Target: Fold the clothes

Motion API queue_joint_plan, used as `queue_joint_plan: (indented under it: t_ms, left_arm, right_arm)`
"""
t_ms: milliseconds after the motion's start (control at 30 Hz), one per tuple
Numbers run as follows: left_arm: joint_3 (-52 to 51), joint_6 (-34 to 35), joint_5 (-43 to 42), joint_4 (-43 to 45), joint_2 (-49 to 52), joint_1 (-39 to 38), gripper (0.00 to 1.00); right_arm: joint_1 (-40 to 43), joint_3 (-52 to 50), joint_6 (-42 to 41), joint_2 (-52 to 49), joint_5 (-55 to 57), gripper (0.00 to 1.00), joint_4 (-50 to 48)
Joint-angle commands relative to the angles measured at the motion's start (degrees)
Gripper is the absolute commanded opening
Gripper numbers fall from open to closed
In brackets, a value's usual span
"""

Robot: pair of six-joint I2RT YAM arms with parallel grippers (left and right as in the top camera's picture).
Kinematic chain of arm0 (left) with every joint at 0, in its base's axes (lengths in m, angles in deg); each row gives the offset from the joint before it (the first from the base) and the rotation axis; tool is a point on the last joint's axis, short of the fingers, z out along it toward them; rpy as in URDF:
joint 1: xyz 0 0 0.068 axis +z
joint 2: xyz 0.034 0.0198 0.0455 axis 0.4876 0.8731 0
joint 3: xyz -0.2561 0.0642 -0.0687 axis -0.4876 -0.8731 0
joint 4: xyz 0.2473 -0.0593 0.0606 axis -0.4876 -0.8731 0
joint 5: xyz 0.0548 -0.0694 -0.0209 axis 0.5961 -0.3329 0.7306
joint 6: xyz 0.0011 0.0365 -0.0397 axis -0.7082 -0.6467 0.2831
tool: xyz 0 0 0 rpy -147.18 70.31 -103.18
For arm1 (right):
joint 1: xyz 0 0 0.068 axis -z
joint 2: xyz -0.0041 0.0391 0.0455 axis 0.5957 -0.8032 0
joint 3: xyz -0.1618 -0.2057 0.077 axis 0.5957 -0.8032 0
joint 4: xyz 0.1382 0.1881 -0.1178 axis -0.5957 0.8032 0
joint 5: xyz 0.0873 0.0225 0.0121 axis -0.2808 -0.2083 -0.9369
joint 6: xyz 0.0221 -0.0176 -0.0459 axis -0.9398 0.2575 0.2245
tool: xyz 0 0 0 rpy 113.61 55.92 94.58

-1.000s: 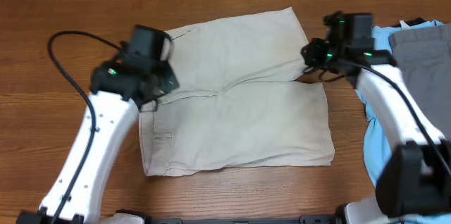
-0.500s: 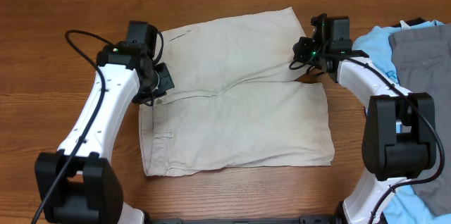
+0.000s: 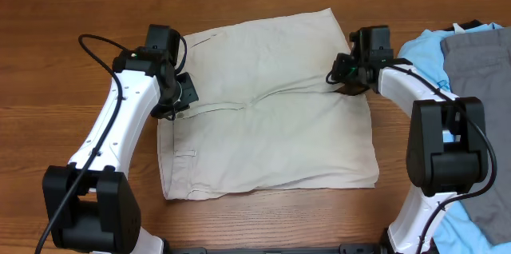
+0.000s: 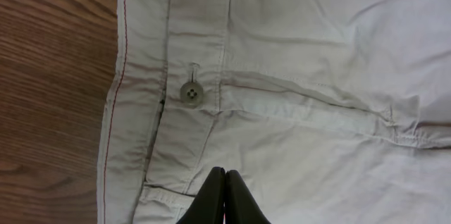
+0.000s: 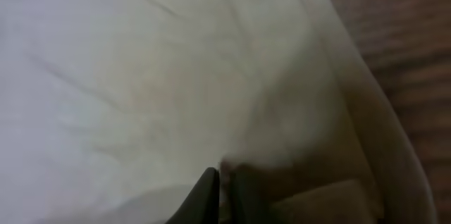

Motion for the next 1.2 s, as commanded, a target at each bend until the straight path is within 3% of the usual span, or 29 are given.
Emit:
queue_joint_plan:
  t_ms: [0, 300, 567, 733, 933, 1000, 1133, 1167]
  left_arm:
    - [0.0, -1.3, -0.7, -0.1, 0.4, -0.1, 0.04]
    - [-0.1, -1.3, -0.6, -0.1, 0.5, -0.1, 0.04]
    - [-0.9, -1.3, -0.6, 1.7, 1.8, 0.2, 0.04]
    - [2.0, -1.0, -1.6, 1.4, -0.4, 3.5, 0.04]
    - [3.0, -1.1, -7.8, -0.2, -1.8, 9.3, 0.07]
    - [2.3, -1.2, -7.7, -0.5, -1.3, 10.8, 0.08]
    - [0.2, -1.3, -7.7, 0.2, -0.1, 11.6, 0.04]
    - [0.0, -1.3, -7.8, 0.0, 0.5, 11.4, 0.04]
  right_arm:
    - [-0.1, 1.9, 0.3, 0.0, 7.0, 0.1, 3.3]
    - [0.0, 1.7, -0.2, -0.1, 11.2, 0.08, 11.9]
    - [0.0, 0.1, -0.3, -0.8, 11.2, 0.09, 10.8]
    - [2.0, 11.7, -0.3, 4.0, 2.0, 0.19, 20.6]
    - [4.3, 28.8, -0.3, 10.3, 4.7, 0.41, 38.5]
    - [5.2, 32.4, -0.3, 11.4, 6.6, 0.54, 44.8]
    - [7.1, 34.1, -0.1, 12.6, 7.3, 1.0, 52.9]
    - [7.4, 34.1, -0.1, 12.6, 7.3, 1.0, 54.2]
